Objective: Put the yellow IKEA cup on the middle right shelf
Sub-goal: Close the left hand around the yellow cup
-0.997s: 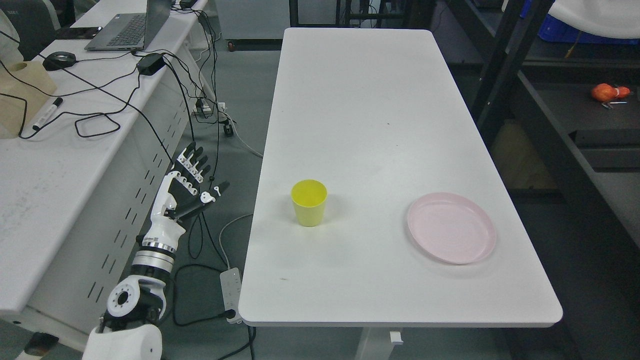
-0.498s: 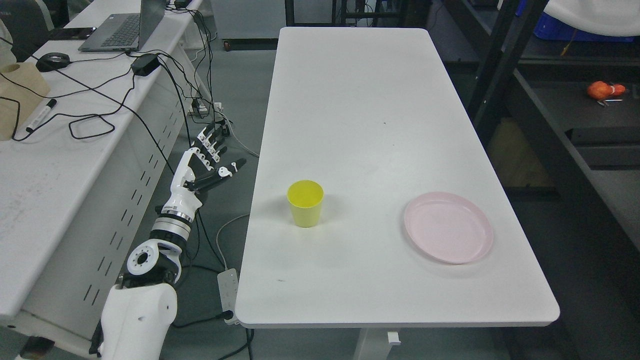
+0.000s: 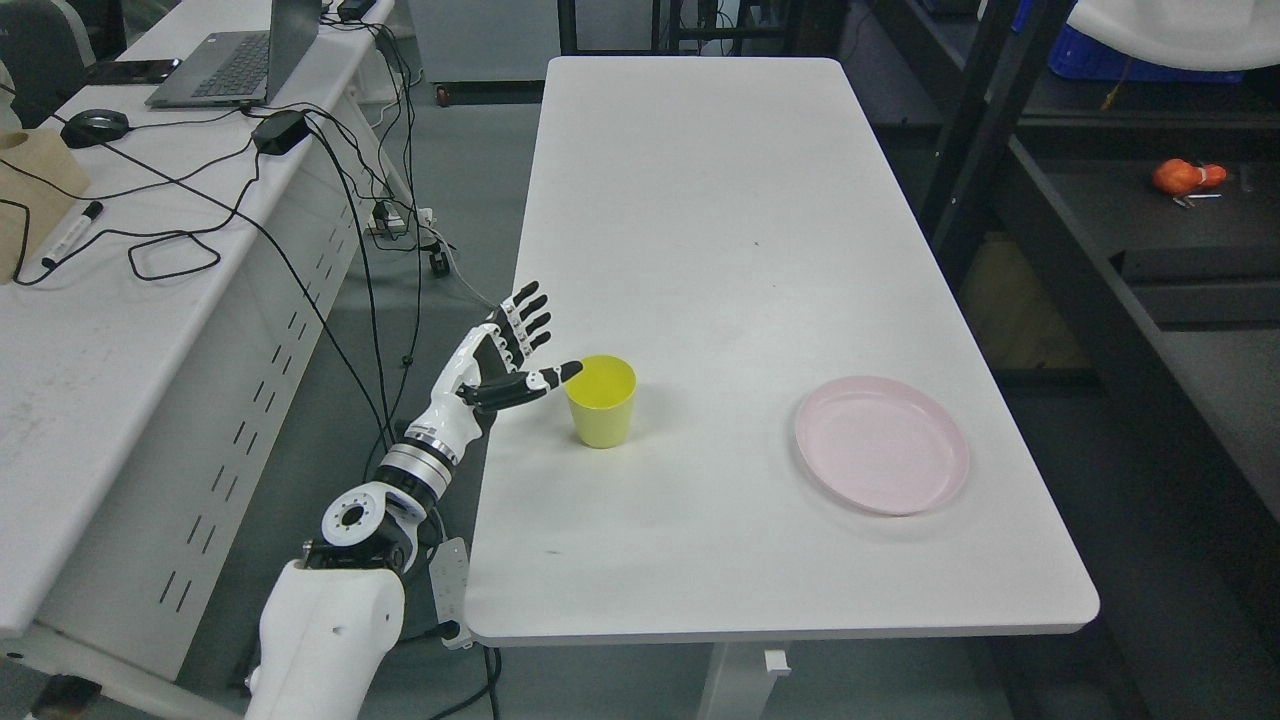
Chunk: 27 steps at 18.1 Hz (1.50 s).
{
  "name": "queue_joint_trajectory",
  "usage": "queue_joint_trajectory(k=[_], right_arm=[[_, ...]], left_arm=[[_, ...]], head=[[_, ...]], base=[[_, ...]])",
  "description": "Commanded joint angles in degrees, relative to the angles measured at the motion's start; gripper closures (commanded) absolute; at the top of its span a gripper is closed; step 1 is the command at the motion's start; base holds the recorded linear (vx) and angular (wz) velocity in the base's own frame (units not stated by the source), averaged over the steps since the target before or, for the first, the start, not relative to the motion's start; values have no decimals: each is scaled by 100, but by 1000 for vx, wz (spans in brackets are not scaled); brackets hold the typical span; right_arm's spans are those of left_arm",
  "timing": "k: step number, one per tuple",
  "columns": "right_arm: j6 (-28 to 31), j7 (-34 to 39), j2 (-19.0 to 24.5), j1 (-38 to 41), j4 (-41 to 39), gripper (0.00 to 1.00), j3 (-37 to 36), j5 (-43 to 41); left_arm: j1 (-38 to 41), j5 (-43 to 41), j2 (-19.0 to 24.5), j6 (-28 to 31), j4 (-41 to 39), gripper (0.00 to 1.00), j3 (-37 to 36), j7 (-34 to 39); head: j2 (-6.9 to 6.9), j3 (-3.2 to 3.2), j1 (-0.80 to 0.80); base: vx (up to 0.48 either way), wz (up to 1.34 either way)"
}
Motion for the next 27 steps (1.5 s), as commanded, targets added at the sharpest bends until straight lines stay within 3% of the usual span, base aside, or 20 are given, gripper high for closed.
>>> queue_joint_trajectory(k=[1,11,16,17,18,22,24,27], right_arm=[[5,4,-100,79,0,1,97,-141],[5,4,-100,79,0,0,97,-141],[5,4,-100,79,0,1,97,-141],[5,4,-100,79,0,1,97,-141],[5,4,-100,79,0,1,97,-141],[5,4,-100,79,0,1,97,-141],[5,4,-100,79,0,1,97,-141],[5,4,-100,79,0,1,97,-141]], left_arm=[[54,-6,0,8,375,2,-892,-12],[10,-332,0,60,497,2,-1006,-21],[-359,-323,0,61,1182,6,-980,-21],[-420,-314,0,52,1288,11,-980,-21],[-430,-305,0,43,1306,22,-927,-21],[-395,-244,0,-97,1306,76,-23,-21],[-395,-86,0,-255,1306,90,127,-21],[-395,-15,0,-282,1315,97,242,-21]], head=[[0,0,0],[0,0,0],[0,0,0],[0,0,0],[0,0,0],[0,0,0],[0,0,0],[0,0,0]], base=[[-45,-103],[-20,-18],[0,0],[0,0],[0,0],[0,0],[0,0],[0,0]])
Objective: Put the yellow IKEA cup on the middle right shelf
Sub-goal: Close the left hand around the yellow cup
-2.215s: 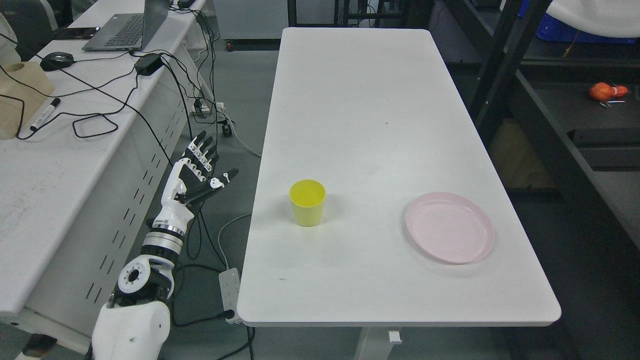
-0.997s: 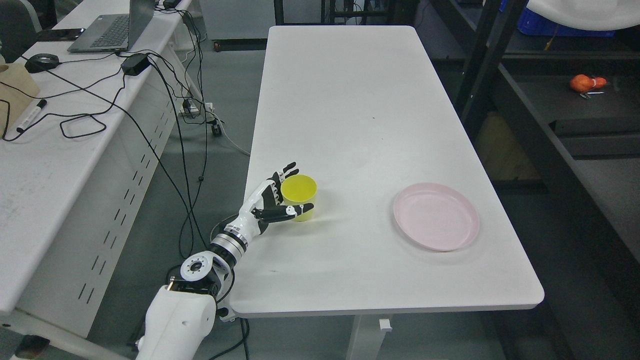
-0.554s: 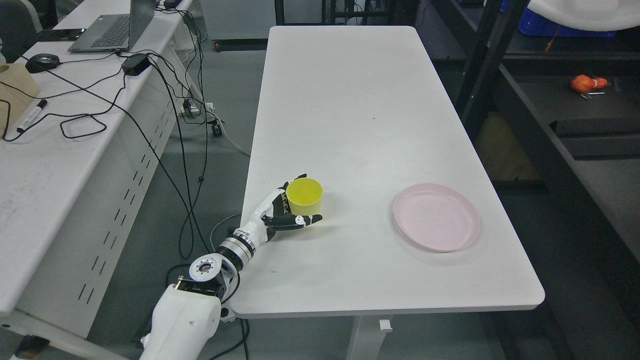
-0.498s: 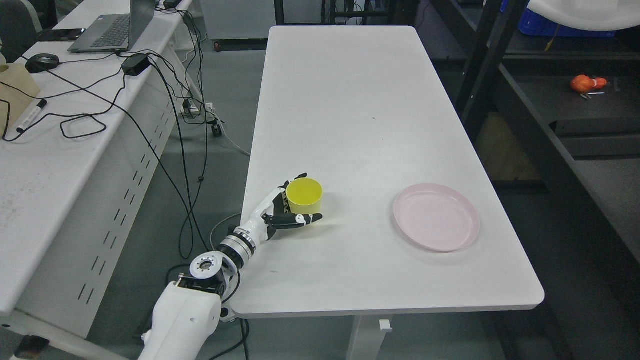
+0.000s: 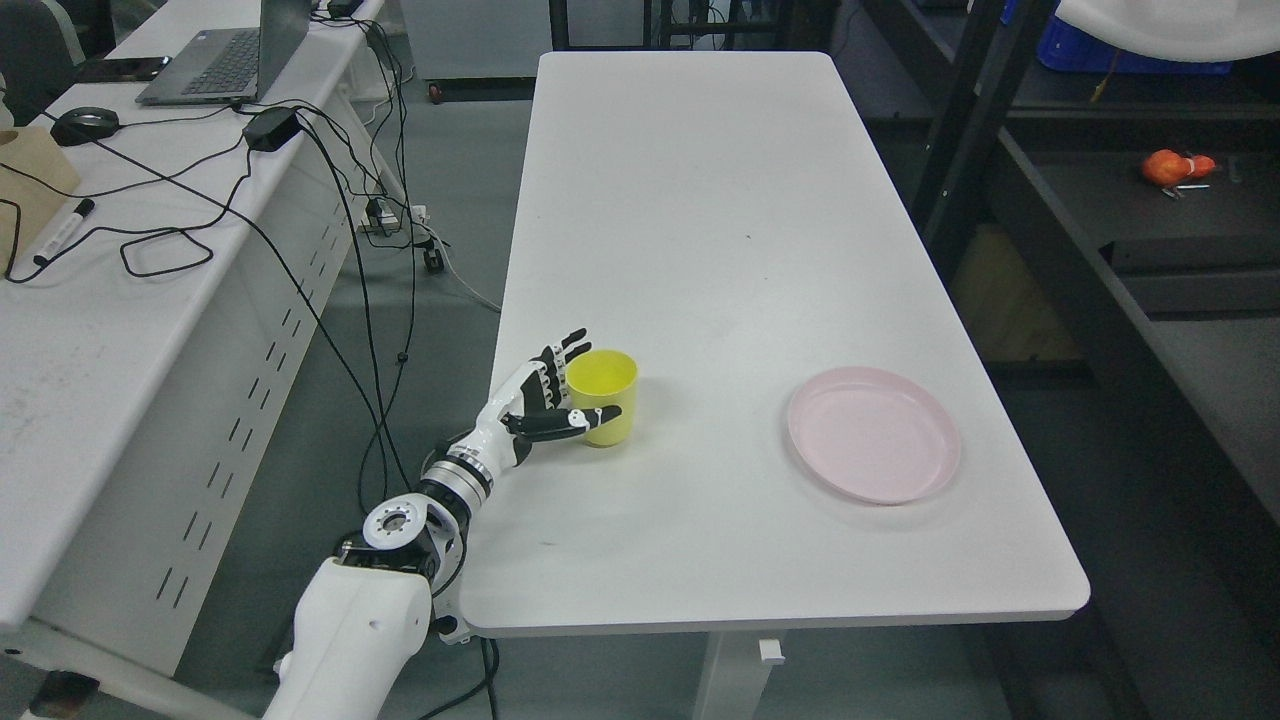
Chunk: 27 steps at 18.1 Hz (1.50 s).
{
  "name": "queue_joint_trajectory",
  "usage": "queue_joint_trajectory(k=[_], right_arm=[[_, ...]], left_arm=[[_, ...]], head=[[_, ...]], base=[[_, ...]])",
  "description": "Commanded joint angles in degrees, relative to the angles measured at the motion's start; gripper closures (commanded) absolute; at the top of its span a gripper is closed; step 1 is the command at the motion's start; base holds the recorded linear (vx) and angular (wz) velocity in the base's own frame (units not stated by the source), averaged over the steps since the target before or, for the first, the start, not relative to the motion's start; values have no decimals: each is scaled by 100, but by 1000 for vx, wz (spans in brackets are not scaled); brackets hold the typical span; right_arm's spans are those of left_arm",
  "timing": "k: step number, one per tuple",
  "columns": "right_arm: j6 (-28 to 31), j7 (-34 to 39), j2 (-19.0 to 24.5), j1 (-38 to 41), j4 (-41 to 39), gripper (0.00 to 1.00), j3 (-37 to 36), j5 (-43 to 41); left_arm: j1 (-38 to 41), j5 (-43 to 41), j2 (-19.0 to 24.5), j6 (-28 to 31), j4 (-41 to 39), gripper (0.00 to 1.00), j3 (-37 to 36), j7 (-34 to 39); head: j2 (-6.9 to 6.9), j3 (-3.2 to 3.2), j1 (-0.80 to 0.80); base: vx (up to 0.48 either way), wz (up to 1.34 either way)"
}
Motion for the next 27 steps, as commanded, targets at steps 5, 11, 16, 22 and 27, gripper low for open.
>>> queue_joint_trajectory(k=[5,11,16,22,27], right_arm=[[5,4,-100,79,0,1,97,-141],[5,4,-100,79,0,1,97,-141],[5,4,-100,79,0,0,97,-141],[5,4,-100,79,0,1,97,-141],[5,4,-100,79,0,1,97,-141]], left_arm=[[-26,141,93,-65,251,86,582,2],[-52,-52,93,-30,216,23,-104,81],[-131,-140,93,-4,49,13,-209,72],[-140,-176,93,391,5,3,-490,72],[-149,-176,93,393,-30,2,-596,72]], head=[[0,0,0],[0,0,0],[0,0,0],[0,0,0],[0,0,0]], base=[[0,0],[-3,-2],[-9,-27],[0,3],[0,0]])
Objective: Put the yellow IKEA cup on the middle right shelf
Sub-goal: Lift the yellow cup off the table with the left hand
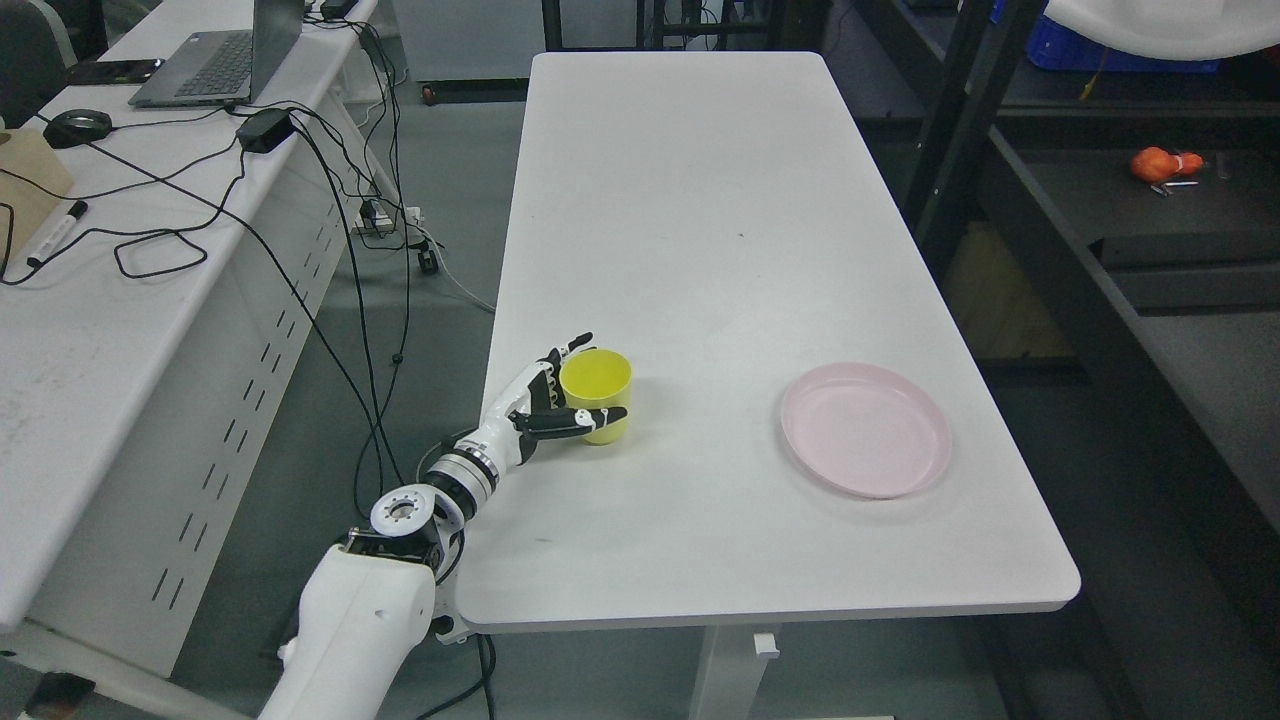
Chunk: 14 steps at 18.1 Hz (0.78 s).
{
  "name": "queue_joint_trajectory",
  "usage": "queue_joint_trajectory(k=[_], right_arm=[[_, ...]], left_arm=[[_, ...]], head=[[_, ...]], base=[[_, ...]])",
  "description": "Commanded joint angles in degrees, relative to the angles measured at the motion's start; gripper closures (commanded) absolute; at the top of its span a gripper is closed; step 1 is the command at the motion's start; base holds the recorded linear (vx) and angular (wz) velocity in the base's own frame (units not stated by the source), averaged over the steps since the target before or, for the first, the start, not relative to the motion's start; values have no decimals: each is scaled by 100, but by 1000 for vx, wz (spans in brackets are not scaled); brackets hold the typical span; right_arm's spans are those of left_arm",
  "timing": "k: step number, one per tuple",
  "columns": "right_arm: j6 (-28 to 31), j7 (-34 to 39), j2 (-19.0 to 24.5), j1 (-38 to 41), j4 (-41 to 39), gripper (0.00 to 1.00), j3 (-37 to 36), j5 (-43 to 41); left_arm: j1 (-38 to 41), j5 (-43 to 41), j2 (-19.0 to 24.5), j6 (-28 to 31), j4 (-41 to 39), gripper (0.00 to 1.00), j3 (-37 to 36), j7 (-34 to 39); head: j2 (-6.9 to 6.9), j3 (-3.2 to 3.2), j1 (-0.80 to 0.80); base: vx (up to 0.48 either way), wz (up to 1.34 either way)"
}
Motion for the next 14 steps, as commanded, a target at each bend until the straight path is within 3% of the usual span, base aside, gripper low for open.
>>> queue_joint_trajectory(k=[1,3,6,9,12,14], right_arm=[[5,4,-100,79,0,1,97,-141],[5,4,-100,79,0,1,97,-141],[5,4,-100,79,0,1,97,-141],[5,4,-100,79,0,0,97,-141],[5,4,-100,79,0,1,97,-141],[5,4,-100,79,0,1,97,-141]], left_arm=[[-3,-17,99,-22,-91,3,-319,-21],[-3,-8,99,-66,-118,10,-346,-56],[6,79,99,-75,-118,36,-346,-39],[32,579,99,-312,-100,71,-319,49],[67,642,99,-645,-100,94,-302,260],[173,721,99,-857,-118,100,-223,304]], head=[[0,0,0],[0,0,0],[0,0,0],[0,0,0],[0,0,0],[0,0,0]], base=[[0,0],[0,0],[0,0],[0,0],[0,0],[-2,-6]])
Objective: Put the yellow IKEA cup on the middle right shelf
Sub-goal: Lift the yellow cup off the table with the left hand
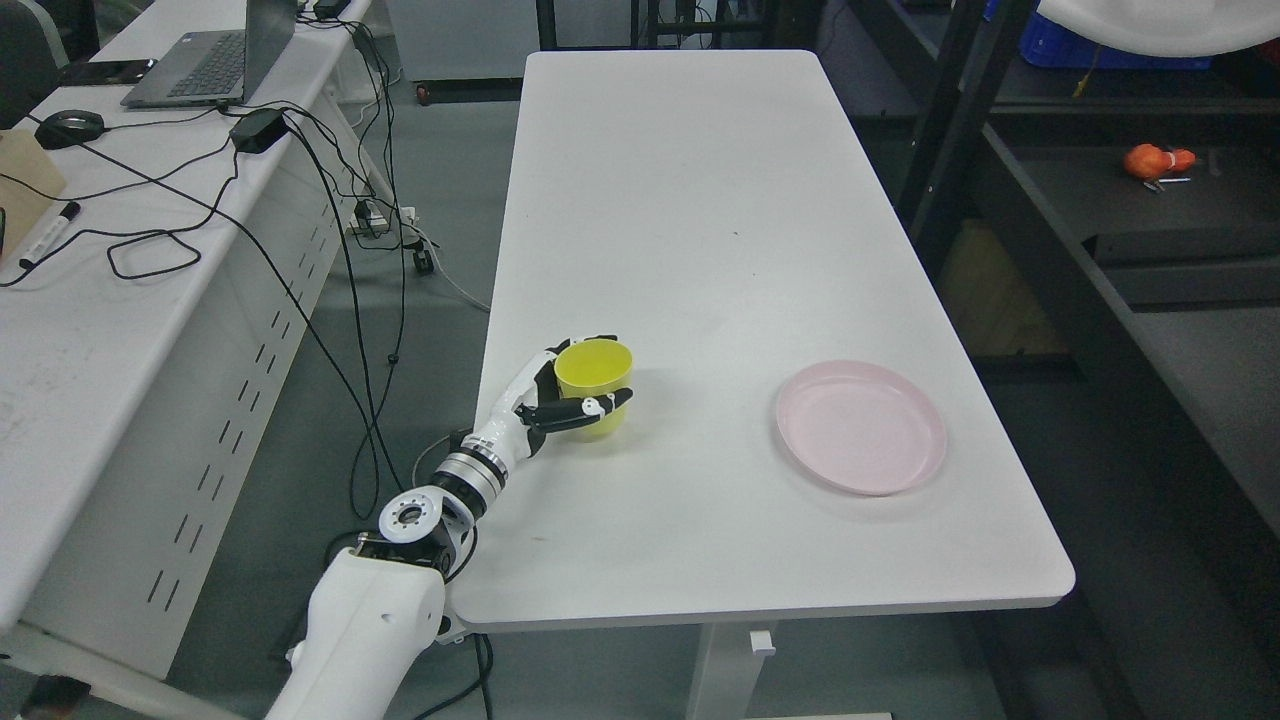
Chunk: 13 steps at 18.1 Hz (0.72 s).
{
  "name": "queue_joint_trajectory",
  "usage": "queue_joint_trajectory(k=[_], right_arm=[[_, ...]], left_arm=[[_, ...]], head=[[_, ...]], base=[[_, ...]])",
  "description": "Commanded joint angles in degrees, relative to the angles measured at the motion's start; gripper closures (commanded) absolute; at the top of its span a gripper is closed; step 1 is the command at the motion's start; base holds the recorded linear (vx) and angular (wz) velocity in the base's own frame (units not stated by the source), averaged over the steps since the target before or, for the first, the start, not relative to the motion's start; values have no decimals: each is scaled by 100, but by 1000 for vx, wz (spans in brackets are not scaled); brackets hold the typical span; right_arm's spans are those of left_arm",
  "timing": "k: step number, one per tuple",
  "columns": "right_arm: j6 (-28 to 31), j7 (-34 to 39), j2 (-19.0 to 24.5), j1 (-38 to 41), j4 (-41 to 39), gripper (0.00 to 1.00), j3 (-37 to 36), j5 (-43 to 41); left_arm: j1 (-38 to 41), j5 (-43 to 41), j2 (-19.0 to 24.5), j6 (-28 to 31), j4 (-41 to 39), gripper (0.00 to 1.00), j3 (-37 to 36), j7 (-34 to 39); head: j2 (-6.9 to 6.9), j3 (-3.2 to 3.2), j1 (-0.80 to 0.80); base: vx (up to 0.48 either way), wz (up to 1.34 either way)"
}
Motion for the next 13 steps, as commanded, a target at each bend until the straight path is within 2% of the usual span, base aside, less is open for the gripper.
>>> queue_joint_trajectory(k=[1,4,9,13], right_arm=[[5,4,-100,79,0,1,97,-141],[5,4,-100,79,0,1,97,-141],[5,4,-100,79,0,1,97,-141],[5,4,-100,79,0,0,97,-141]], left_arm=[[167,246,101,-313,-100,100,91,81],[745,246,101,-349,-1317,100,460,81],[2134,246,101,-375,-3674,100,514,81],[2716,237,101,-419,-4714,100,680,81]], head=[[0,0,0],[0,0,0],[0,0,0],[0,0,0]], base=[[0,0],[0,0],[-40,-37],[-80,-90]])
